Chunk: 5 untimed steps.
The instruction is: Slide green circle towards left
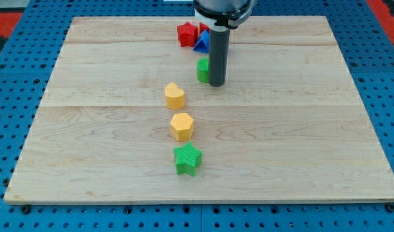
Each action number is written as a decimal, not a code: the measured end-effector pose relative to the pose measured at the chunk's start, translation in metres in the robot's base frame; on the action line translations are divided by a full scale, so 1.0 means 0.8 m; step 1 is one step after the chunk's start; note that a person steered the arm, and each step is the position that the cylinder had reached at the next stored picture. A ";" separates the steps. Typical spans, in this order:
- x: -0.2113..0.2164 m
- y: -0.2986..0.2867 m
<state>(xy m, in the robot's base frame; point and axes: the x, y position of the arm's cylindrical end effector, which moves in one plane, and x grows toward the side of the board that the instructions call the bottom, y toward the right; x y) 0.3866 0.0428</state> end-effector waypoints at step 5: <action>-0.044 -0.021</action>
<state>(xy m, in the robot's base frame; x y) 0.3510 0.0262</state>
